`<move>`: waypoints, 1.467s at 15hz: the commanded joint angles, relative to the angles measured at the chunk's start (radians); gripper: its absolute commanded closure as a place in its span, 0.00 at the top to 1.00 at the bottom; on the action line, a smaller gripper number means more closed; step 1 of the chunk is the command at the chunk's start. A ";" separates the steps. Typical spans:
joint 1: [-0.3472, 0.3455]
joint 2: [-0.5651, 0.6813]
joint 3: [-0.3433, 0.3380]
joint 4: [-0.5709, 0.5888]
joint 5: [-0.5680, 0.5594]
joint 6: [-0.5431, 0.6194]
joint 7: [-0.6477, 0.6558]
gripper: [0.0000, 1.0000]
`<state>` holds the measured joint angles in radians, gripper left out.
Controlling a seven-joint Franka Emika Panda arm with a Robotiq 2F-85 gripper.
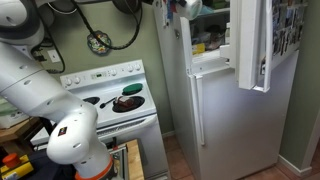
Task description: Pick up the plastic bowl from the washing machine and put it in the second rack from the bottom on the fridge door
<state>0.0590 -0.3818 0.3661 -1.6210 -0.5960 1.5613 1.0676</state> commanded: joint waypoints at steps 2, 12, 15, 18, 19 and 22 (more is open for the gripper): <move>0.009 0.025 -0.017 0.027 0.028 0.056 0.021 0.03; -0.003 0.026 -0.044 0.053 0.024 0.217 0.057 0.03; -0.006 0.032 -0.050 0.059 0.026 0.274 0.074 0.03; -0.016 0.035 -0.056 0.064 0.019 0.327 0.106 0.03; -0.018 0.036 -0.060 0.065 0.022 0.341 0.114 0.03; -0.030 0.031 -0.066 0.065 0.015 0.383 0.134 0.03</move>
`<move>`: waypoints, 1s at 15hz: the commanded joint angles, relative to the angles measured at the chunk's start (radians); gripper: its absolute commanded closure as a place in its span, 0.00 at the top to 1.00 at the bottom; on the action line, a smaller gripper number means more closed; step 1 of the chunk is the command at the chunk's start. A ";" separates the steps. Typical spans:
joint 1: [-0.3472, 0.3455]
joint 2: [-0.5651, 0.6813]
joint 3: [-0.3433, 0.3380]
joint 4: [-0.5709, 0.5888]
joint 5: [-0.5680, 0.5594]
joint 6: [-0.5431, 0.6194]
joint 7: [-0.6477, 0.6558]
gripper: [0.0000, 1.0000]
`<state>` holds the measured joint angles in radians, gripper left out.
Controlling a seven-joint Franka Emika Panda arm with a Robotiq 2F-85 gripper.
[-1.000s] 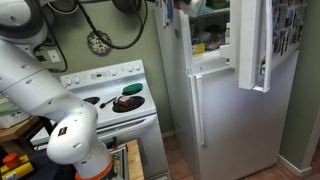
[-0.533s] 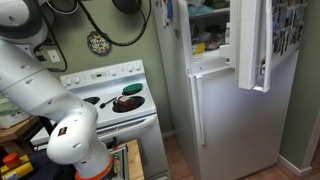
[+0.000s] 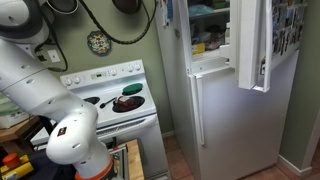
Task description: Pick up the plastic bowl from the washing machine and put it in the second rack from the bottom on the fridge door
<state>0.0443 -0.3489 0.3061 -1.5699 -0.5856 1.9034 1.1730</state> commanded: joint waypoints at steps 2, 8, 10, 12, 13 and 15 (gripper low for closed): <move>-0.024 -0.006 -0.013 0.013 0.005 0.071 0.042 0.03; -0.038 0.000 -0.036 0.029 0.042 0.111 0.095 0.03; -0.044 0.002 -0.043 0.035 0.054 0.127 0.114 0.03; -0.049 0.006 -0.049 0.040 0.070 0.143 0.131 0.03; -0.047 0.010 -0.055 0.043 0.098 0.141 0.135 0.03; -0.052 0.016 -0.061 0.044 0.130 0.143 0.153 0.03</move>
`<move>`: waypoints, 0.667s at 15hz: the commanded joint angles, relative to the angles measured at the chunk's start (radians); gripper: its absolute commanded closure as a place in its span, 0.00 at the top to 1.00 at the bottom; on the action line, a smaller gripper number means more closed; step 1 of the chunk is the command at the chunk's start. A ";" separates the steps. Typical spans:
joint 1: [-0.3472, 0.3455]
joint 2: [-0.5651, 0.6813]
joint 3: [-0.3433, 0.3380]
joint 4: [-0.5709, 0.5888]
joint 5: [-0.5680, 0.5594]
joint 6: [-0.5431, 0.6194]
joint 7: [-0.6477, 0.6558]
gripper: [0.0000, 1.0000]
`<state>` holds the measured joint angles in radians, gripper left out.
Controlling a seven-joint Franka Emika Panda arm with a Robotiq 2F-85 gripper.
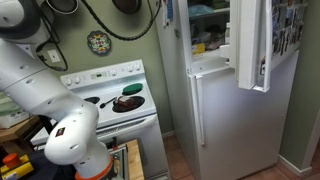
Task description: Pick up the plastic bowl from the washing machine and put it in the second rack from the bottom on the fridge door
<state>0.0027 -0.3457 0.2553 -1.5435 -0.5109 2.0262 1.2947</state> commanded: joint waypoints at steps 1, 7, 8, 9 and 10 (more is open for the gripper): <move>-0.013 0.015 -0.014 0.020 0.070 0.023 0.041 0.03; -0.023 0.027 -0.031 0.018 0.103 0.118 0.078 0.03; -0.029 0.031 -0.030 0.018 0.102 0.126 0.090 0.03; -0.033 0.035 -0.032 0.017 0.102 0.137 0.099 0.03; -0.038 0.038 -0.032 0.016 0.103 0.149 0.124 0.03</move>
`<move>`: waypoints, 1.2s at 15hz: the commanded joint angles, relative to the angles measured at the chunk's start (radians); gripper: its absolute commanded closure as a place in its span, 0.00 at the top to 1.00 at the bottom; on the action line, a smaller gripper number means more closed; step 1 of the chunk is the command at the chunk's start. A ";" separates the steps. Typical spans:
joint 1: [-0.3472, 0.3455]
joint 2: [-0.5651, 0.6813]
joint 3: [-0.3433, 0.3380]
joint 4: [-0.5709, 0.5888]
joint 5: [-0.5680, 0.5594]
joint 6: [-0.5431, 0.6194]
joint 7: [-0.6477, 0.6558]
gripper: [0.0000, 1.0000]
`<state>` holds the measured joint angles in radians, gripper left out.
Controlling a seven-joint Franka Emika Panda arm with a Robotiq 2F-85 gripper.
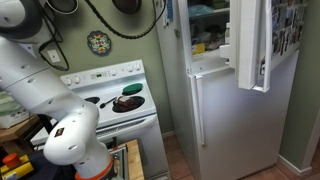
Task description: Pick up the plastic bowl from the washing machine and put it in the second rack from the bottom on the fridge door
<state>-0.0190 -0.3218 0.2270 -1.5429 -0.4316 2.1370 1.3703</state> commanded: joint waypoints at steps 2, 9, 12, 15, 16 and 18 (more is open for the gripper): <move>-0.021 0.023 -0.006 0.018 0.031 0.041 0.080 0.03; -0.028 0.046 -0.012 0.029 0.050 0.025 0.207 0.03; -0.028 0.065 -0.017 0.040 0.067 0.007 0.267 0.03; -0.022 0.091 -0.025 0.070 0.089 -0.007 0.299 0.03; -0.020 0.099 -0.027 0.081 0.096 -0.016 0.307 0.03; -0.018 0.117 -0.034 0.111 0.110 -0.046 0.320 0.03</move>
<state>-0.0441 -0.2398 0.2038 -1.4924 -0.3635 2.1534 1.6625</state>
